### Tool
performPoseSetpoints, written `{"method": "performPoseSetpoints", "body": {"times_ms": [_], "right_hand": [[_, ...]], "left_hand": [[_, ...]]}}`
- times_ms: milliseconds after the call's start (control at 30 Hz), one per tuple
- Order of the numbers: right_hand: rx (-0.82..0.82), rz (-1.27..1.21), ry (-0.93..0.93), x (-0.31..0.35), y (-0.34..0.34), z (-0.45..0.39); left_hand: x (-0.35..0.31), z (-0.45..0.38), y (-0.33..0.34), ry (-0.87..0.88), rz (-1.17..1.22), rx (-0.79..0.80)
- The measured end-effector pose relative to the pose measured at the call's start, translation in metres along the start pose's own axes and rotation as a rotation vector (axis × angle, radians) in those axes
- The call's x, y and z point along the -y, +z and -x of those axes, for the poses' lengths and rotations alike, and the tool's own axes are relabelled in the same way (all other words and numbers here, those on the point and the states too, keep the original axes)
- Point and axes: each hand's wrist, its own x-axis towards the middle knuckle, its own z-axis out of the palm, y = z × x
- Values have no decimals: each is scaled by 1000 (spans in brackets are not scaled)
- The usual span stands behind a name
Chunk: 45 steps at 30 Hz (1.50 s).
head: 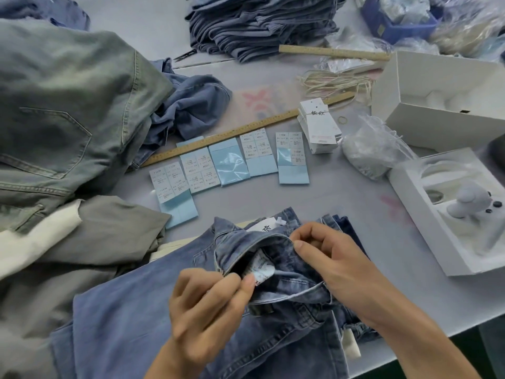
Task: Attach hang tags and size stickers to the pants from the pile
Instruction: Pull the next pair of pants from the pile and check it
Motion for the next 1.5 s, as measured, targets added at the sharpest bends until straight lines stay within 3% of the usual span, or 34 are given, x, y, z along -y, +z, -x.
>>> {"method": "performPoseSetpoints", "body": {"times_ms": [233,467,967,1033,1167,1267,1333,1400,1467,1500], "right_hand": [[157,348,-184,10,7,7],[209,169,-126,6,8,-6],[213,209,-175,8,13,-10],[148,303,-137,1,12,-9],[-250,851,-24,-37,-20,-6],[-337,848,224,-60,-44,2],[-363,854,311,-56,-44,7],[-555,897,177,-42,-36,13],[-825,982,-153,-16,-16,17],[-883,1004,-325,0,-1,13]], "left_hand": [[-8,-4,7,2,30,-14],[-21,-3,1,-178,107,-48],[-25,-4,0,-264,105,-56],[-22,-3,-1,-277,125,18],[-12,5,2,-438,270,205],[11,38,-4,-596,-33,573],[22,62,-7,-561,-181,833],[24,80,-5,-533,-212,962],[28,84,-3,-494,-259,986],[31,83,-2,-495,-275,967]]}}
